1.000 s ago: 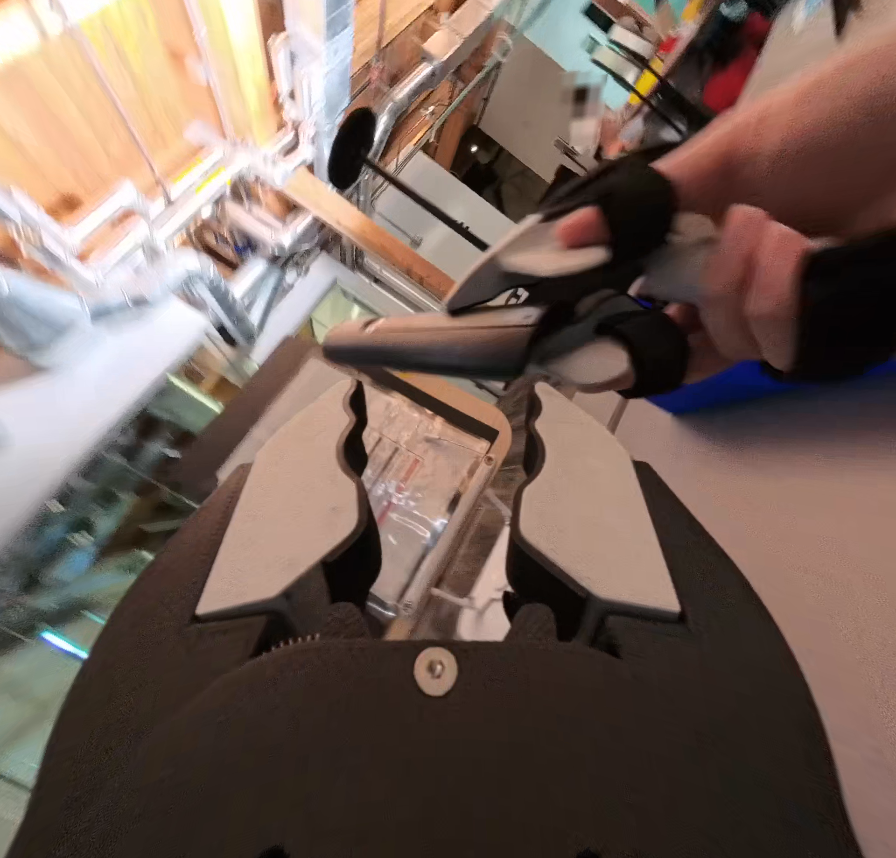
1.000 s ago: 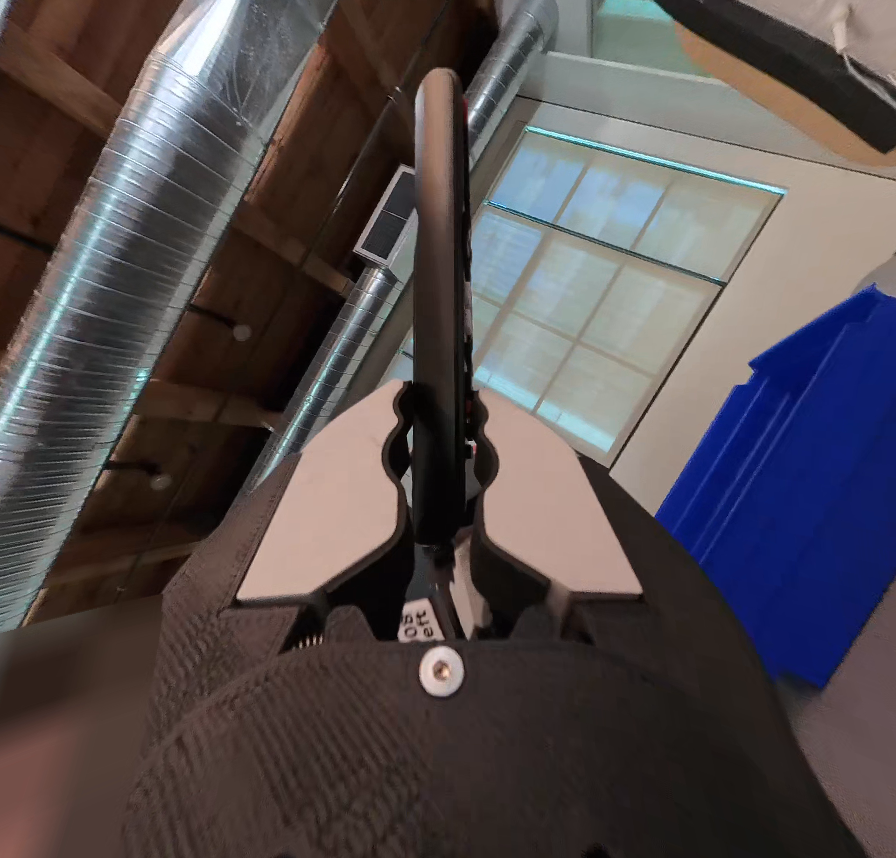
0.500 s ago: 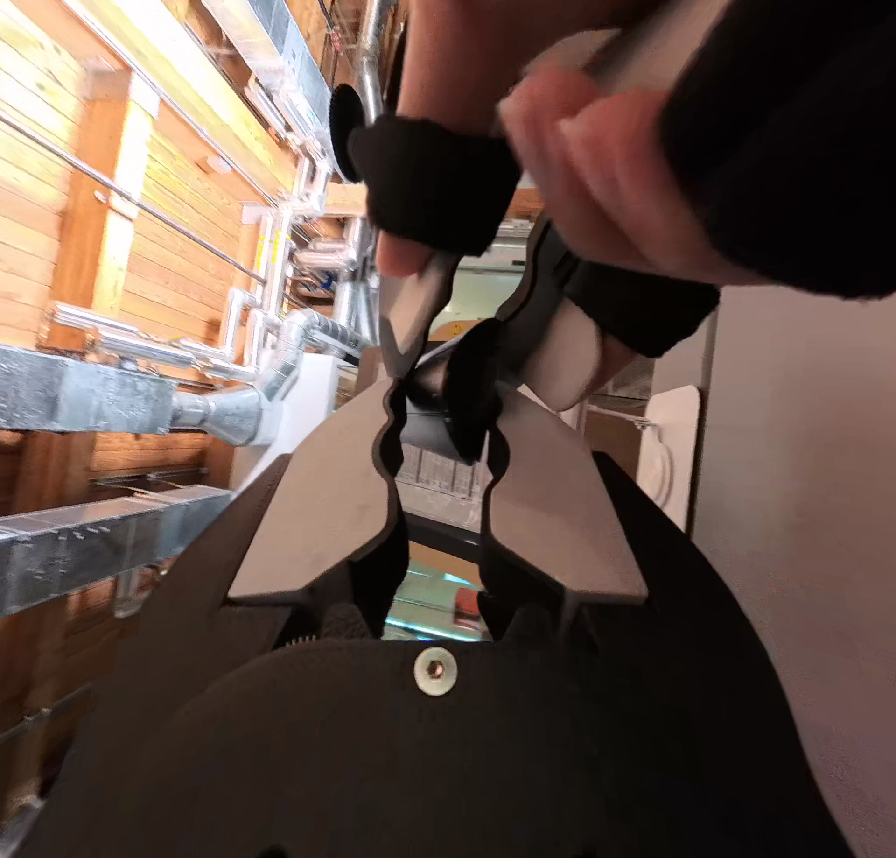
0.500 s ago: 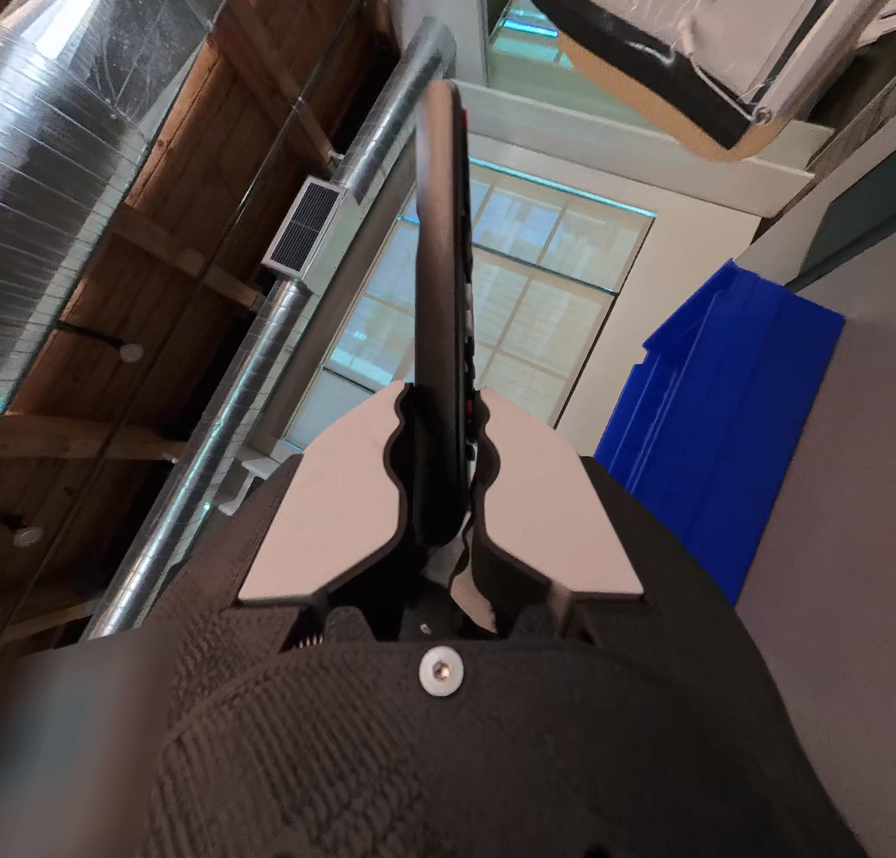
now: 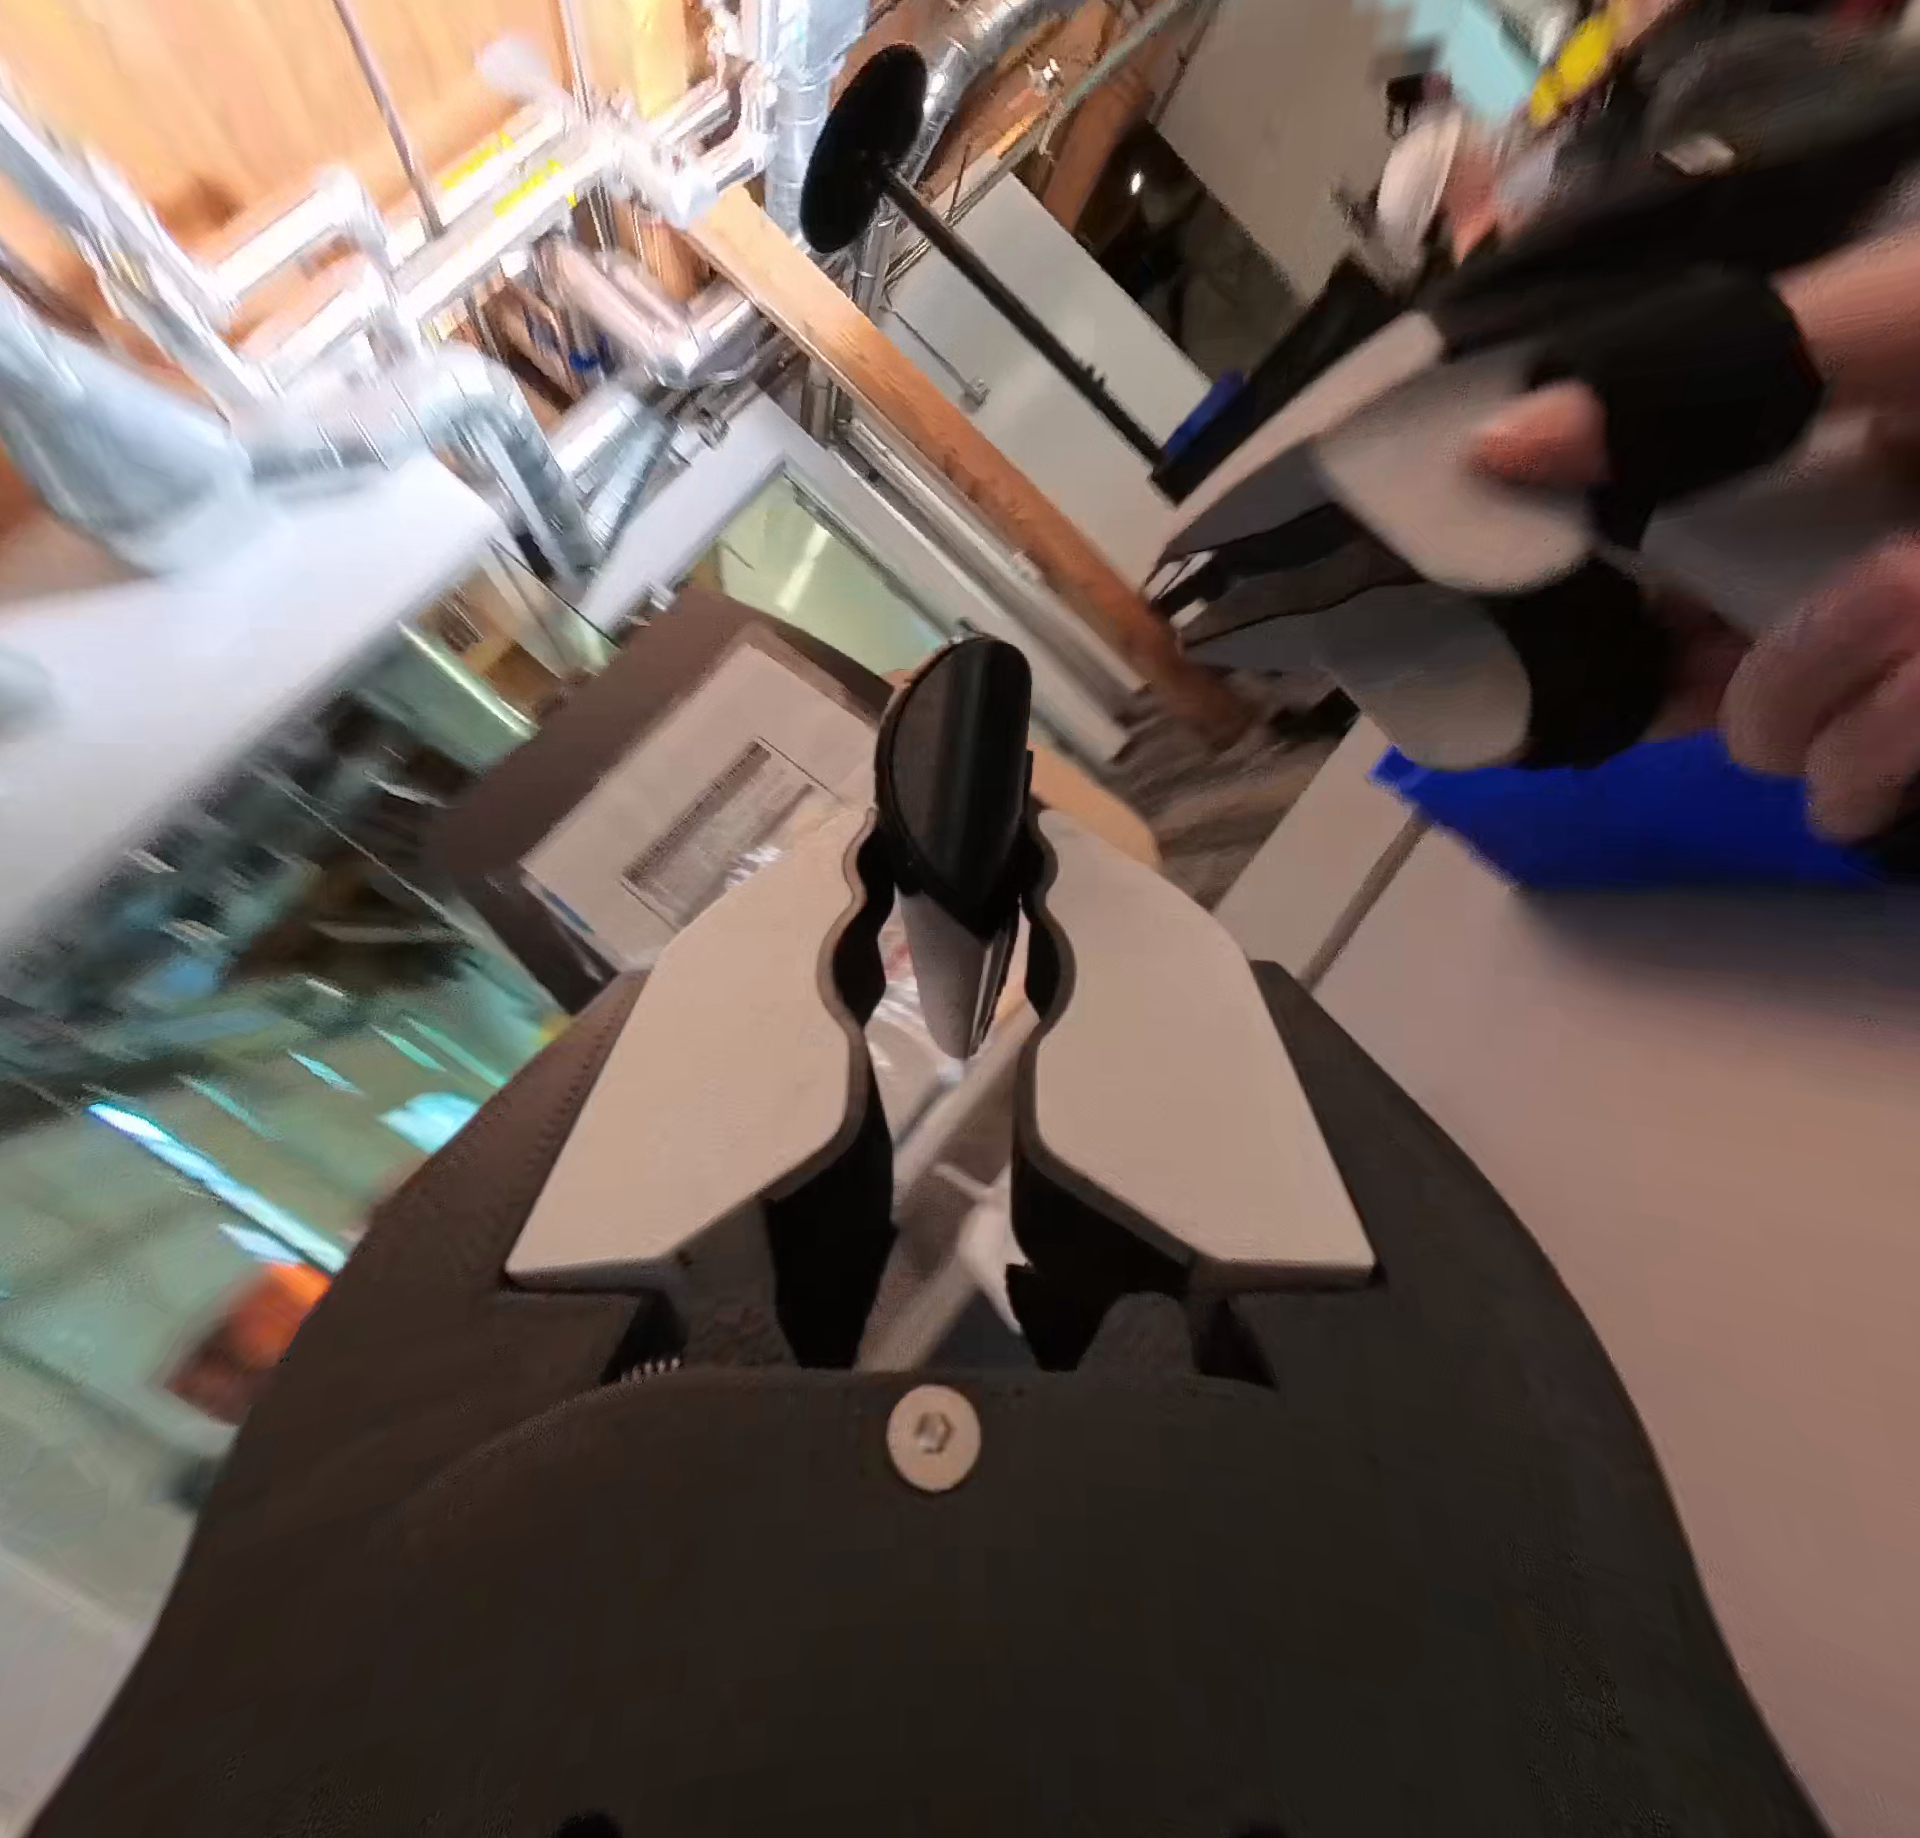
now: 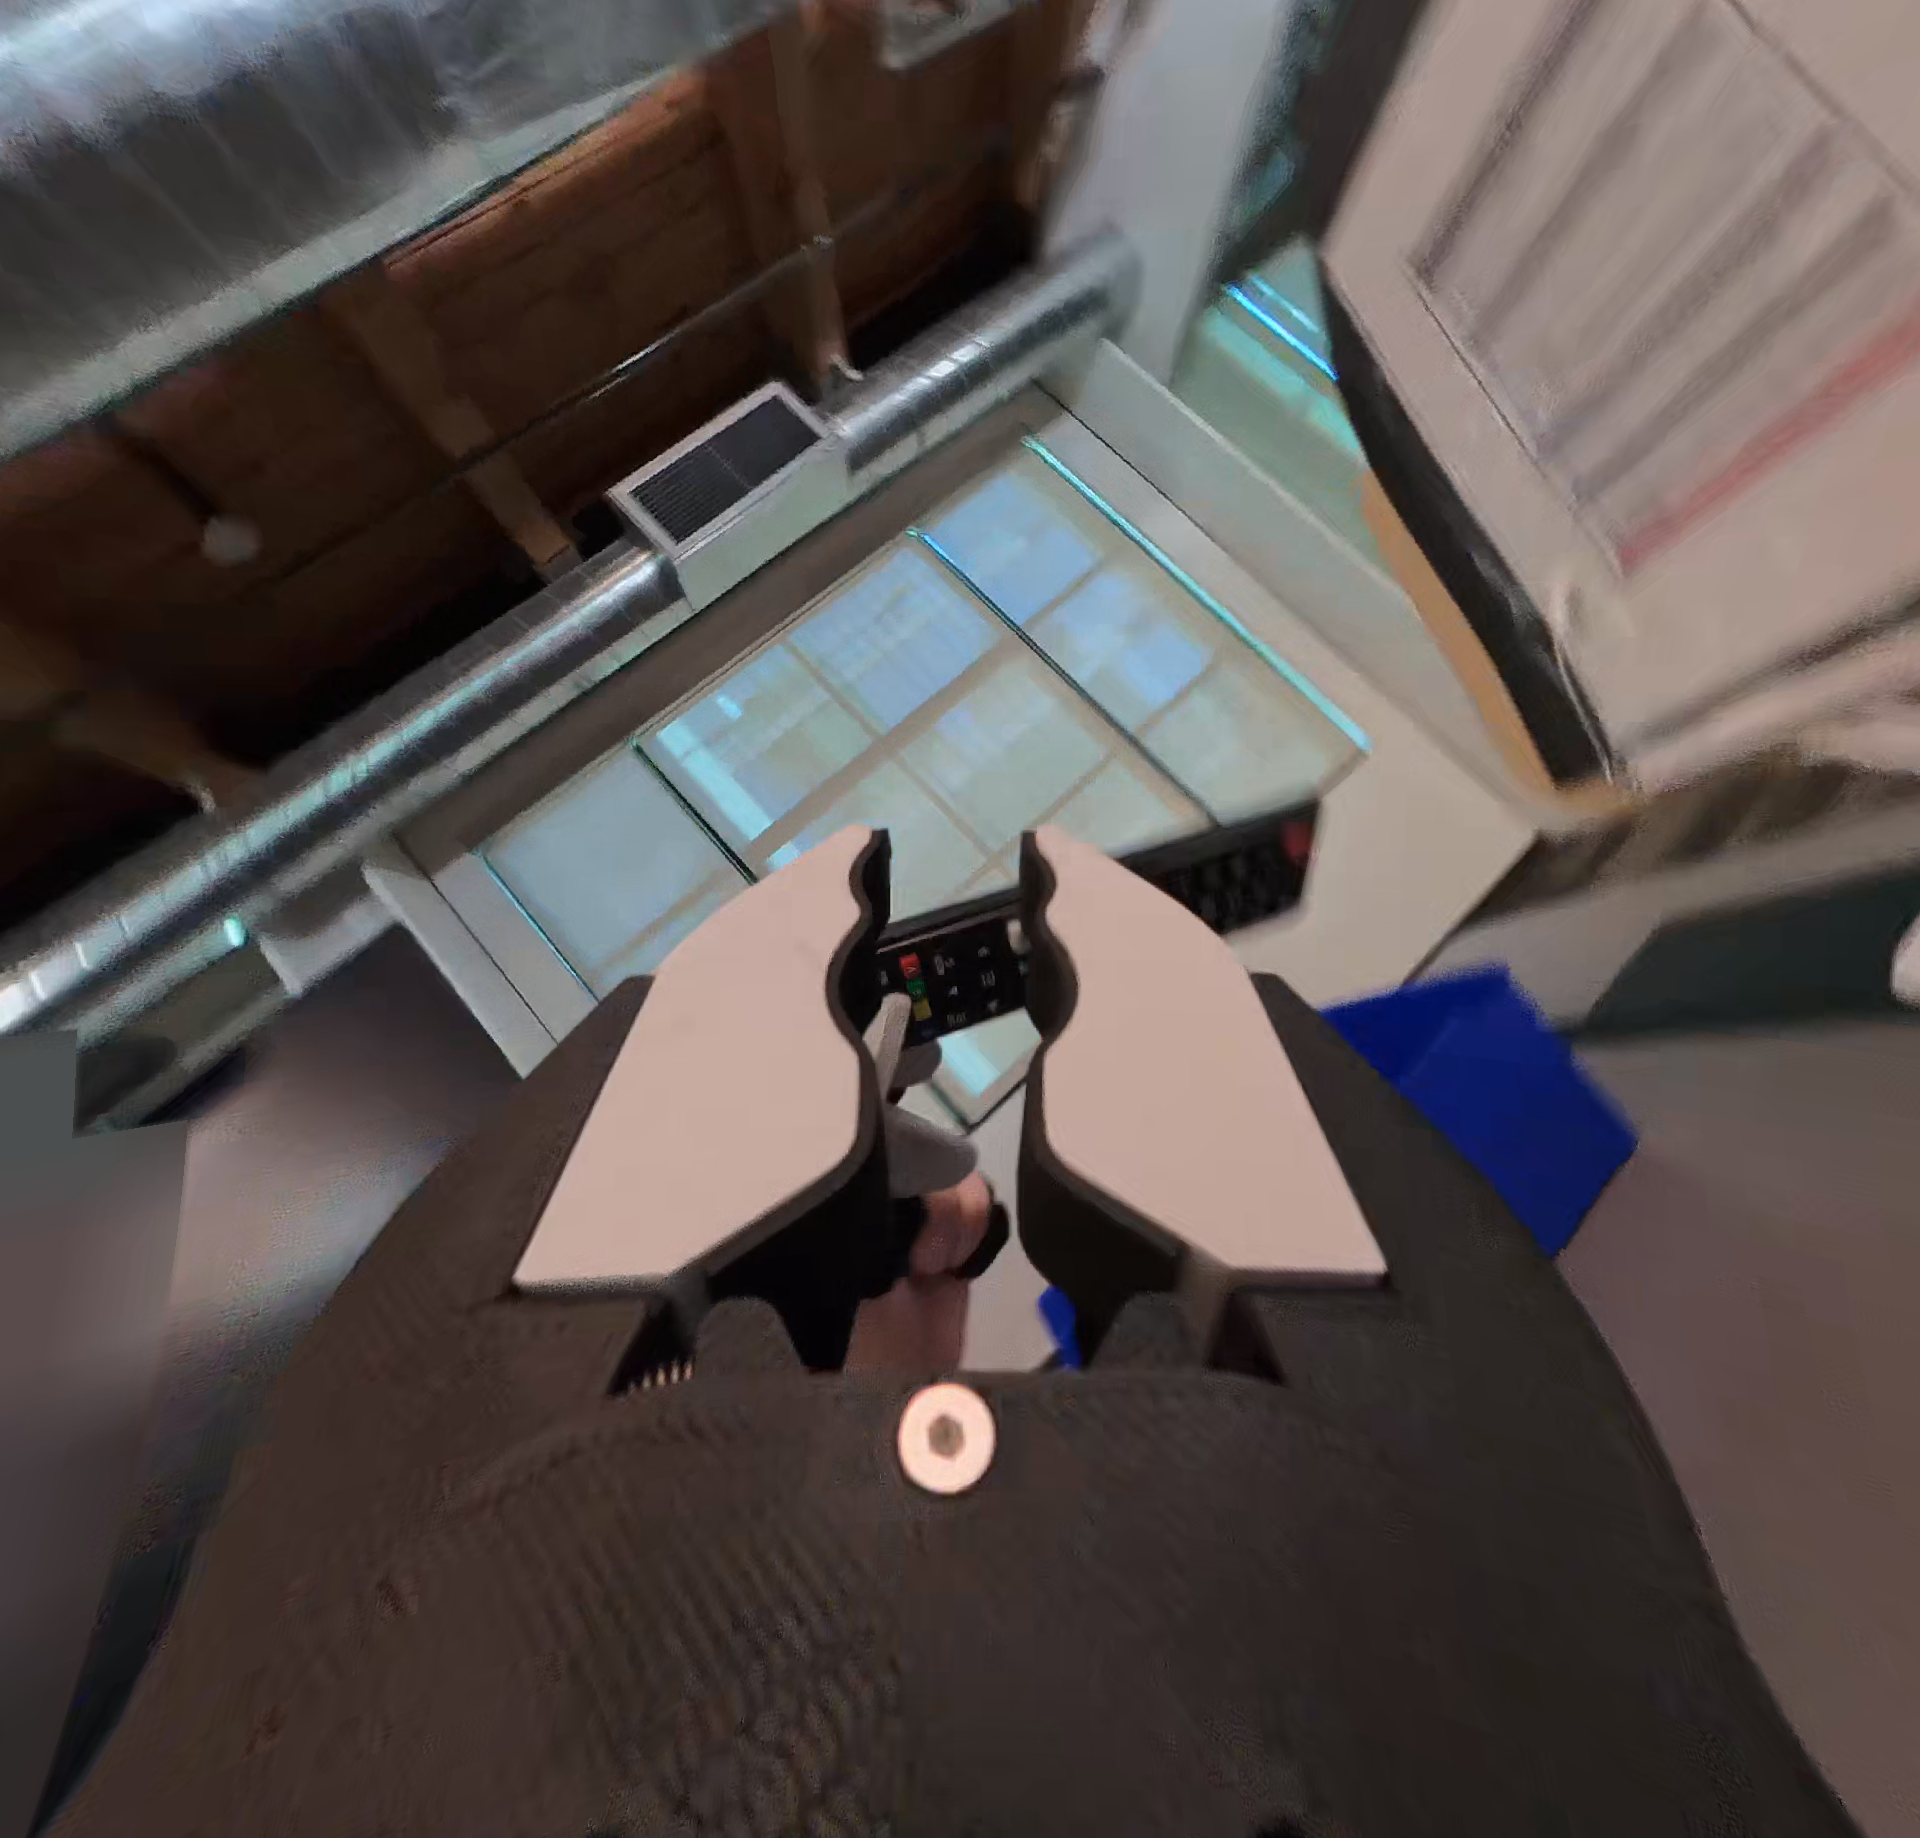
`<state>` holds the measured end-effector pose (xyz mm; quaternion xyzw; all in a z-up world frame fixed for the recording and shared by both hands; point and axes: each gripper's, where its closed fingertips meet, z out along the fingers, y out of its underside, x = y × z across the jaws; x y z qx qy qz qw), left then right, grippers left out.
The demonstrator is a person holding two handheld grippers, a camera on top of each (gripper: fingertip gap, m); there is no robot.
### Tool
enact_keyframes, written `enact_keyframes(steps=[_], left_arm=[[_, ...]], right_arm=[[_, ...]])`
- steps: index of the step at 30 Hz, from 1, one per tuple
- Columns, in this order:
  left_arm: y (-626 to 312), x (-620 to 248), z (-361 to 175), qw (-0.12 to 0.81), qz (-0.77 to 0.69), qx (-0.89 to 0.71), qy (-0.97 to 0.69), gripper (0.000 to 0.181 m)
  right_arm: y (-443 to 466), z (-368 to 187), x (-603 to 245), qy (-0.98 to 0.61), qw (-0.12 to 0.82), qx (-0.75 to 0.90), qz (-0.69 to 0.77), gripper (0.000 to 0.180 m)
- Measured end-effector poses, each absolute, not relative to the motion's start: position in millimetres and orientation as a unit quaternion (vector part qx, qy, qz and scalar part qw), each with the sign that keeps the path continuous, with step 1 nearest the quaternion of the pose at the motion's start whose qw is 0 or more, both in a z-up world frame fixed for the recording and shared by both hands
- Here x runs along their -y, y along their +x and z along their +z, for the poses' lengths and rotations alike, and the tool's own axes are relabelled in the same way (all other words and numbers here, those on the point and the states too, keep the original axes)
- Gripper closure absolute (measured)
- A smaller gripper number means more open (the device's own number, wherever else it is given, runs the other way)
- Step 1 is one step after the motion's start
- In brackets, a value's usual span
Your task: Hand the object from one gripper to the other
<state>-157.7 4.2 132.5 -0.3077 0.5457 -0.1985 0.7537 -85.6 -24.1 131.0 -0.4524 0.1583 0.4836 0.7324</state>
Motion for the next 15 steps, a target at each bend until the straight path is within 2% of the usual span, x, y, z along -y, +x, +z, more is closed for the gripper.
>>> enact_keyframes(steps=[2, 5, 9, 11, 15], left_arm=[[-166, -11, 144, 0.704, -0.321, -0.516, -0.367, 0.158], [-174, -18, 154, 0.577, -0.515, -0.463, -0.433, 0.158], [-173, -24, 151, 0.416, -0.664, -0.411, -0.466, 0.158], [-169, -19, 143, 0.352, -0.69, -0.425, -0.468, 0.158], [-167, -10, 139, 0.303, -0.709, -0.442, -0.459, 0.158]], right_arm=[[-92, 150, 34, -0.458, 0.787, -0.071, 0.406, 0.155], [-107, 159, 41, -0.488, 0.848, 0.042, 0.204, 0.143], [-139, 156, 41, -0.493, 0.852, 0.174, -0.035, 0.133], [-153, 149, 37, -0.508, 0.829, 0.223, -0.077, 0.133], [-155, 132, 26, -0.582, 0.774, 0.25, -0.018, 0.134]])
